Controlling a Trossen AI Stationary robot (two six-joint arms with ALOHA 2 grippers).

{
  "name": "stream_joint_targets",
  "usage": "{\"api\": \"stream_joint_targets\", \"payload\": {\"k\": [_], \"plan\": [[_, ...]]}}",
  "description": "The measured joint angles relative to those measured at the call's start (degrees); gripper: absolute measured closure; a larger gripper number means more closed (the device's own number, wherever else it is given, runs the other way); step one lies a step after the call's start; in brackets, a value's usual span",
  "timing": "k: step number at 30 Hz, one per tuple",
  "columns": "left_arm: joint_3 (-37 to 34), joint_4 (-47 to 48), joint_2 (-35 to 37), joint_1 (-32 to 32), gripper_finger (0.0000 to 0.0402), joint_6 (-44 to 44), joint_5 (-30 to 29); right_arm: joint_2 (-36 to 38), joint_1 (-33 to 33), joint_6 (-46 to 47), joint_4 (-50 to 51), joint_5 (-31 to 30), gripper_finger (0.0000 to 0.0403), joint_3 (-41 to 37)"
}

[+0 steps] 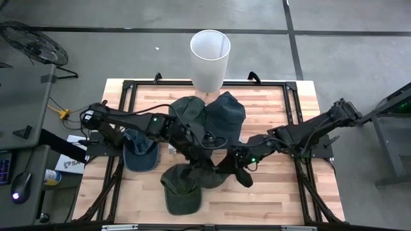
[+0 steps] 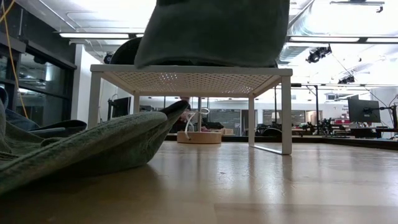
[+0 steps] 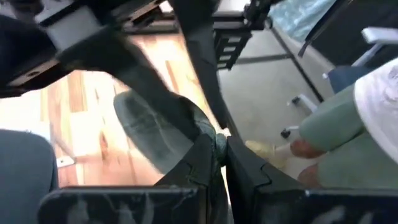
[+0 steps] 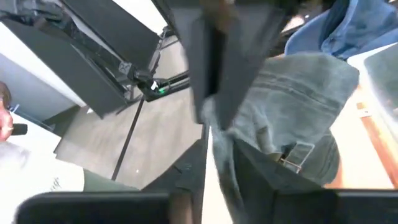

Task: Pick & Place hat
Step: Stack the top green cap on the green cap on the shelf

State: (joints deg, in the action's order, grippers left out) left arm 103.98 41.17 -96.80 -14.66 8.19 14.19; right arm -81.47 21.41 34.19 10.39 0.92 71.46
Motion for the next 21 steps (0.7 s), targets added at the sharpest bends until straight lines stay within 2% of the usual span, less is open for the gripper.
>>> {"api": "stream_joint_targets", "payload": {"k": [5, 9, 15, 21], "plan": [[0.0, -0.2, 1.8, 0.0, 0.0381, 2.8, 0.3, 2.9, 0.3, -0.1, 0.9, -0.5, 0.0282, 0.0], [0.0, 0.4, 4.1, 0.0, 0.0381, 5.5, 0.0, 5.5, 0.7, -0.5, 2.7, -1.8, 0.0258, 0.0], [0.0, 1.8, 8.8, 0.0, 0.0381, 8.0, -3.3, 9.6, 0.9, -1.4, 5.3, -5.4, 0.0250, 0.0], [0.0, 4.5, 15.1, 0.0, 0.0381, 11.7, -9.2, 12.5, 0.9, -2.2, 7.4, -8.5, 0.0249, 0.0]]}}
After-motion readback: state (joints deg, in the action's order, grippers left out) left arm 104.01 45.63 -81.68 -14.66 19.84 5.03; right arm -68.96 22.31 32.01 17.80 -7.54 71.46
